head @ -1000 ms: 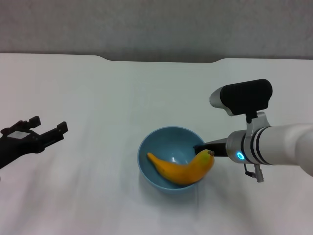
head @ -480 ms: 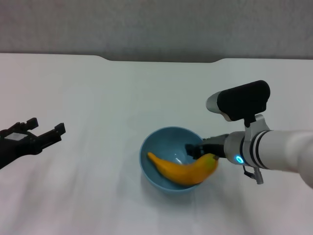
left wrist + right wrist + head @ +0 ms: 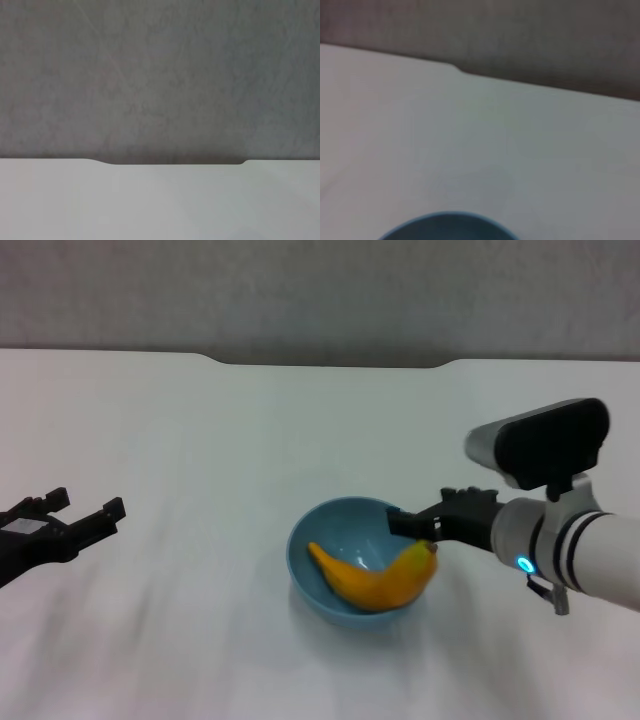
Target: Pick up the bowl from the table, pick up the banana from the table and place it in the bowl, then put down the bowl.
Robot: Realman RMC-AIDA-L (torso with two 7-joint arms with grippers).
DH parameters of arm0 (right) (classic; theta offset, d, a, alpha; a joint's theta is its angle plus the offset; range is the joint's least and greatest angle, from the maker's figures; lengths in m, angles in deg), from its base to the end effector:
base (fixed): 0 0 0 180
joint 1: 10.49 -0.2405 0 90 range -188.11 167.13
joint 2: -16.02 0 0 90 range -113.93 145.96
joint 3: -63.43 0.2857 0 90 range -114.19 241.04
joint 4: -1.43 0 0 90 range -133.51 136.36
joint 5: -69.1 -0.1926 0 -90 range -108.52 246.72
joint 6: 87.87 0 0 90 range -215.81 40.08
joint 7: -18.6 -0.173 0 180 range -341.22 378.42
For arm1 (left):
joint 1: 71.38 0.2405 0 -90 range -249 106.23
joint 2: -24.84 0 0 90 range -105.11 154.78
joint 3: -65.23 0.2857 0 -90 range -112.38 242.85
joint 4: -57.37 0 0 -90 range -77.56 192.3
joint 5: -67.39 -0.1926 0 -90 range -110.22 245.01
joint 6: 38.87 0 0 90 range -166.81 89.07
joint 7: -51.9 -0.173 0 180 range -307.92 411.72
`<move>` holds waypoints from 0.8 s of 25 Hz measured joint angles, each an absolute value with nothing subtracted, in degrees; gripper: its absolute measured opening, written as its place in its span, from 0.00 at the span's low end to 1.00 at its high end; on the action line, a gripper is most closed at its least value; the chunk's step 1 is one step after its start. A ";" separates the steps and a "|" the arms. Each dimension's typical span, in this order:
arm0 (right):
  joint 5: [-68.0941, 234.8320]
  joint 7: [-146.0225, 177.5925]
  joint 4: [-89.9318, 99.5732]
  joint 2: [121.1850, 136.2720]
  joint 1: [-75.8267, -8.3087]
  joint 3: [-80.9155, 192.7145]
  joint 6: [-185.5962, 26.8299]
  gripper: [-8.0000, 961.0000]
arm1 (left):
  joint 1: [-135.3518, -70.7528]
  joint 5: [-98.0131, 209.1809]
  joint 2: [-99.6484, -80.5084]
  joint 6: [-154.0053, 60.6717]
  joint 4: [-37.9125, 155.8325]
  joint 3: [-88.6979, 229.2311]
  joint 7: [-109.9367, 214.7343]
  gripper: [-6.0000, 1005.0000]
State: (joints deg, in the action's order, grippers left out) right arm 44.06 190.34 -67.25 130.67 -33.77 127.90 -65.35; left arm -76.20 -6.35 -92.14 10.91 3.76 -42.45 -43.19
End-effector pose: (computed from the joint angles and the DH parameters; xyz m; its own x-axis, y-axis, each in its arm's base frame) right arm 0.2274 0.3857 -0.0985 0.7209 -0.5534 -0.4172 -0.6790 -0.4436 -0.5850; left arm -0.3450 0.3230 0.0070 0.5987 0.3807 0.7048 0.7934 -0.4027 -0.4564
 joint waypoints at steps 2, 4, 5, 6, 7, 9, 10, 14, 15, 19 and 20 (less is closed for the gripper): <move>44.29 190.34 -67.75 130.66 -33.14 128.25 -66.06 0.76 | -76.21 -6.35 -92.14 10.89 3.76 -42.44 -43.19 0.90; 44.69 190.35 -67.93 130.64 -32.93 128.54 -66.46 0.83 | -76.21 -6.35 -92.14 10.87 3.76 -42.44 -43.19 0.90; 45.40 190.35 -68.06 130.64 -32.75 128.64 -66.75 0.86 | -76.21 -6.35 -92.14 10.87 3.76 -42.44 -43.19 0.90; 46.33 190.35 -68.33 130.64 -32.45 128.71 -67.14 0.89 | -76.20 -6.35 -92.14 10.87 3.76 -42.43 -43.19 0.90; 47.11 190.35 -68.66 130.64 -32.05 128.74 -67.53 0.92 | -76.18 -6.34 -92.14 10.87 3.76 -42.43 -43.19 0.90; 50.20 190.35 -69.92 130.64 -30.30 128.83 -69.75 0.95 | -76.16 -5.59 -92.17 10.96 3.86 -42.43 -43.51 0.90; 51.96 190.35 -70.67 130.64 -28.94 128.79 -71.61 0.95 | -76.10 -4.47 -92.19 11.20 4.14 -42.39 -44.21 0.90; 57.43 190.33 -71.49 130.63 -22.15 127.86 -85.47 0.95 | -75.22 6.84 -92.29 14.56 8.54 -42.25 -53.86 0.90; 58.30 190.31 -71.08 130.62 -20.69 127.64 -89.50 0.94 | -74.81 10.11 -92.31 15.89 9.96 -42.24 -57.26 0.90; 59.96 189.55 -63.45 130.63 -16.91 126.66 -109.95 0.94 | -74.14 22.76 -92.31 23.12 17.87 -42.13 -71.98 0.90; 60.01 188.95 -61.41 130.63 -16.76 126.41 -114.08 0.94 | -74.47 25.66 -92.32 25.19 20.89 -42.04 -75.43 0.90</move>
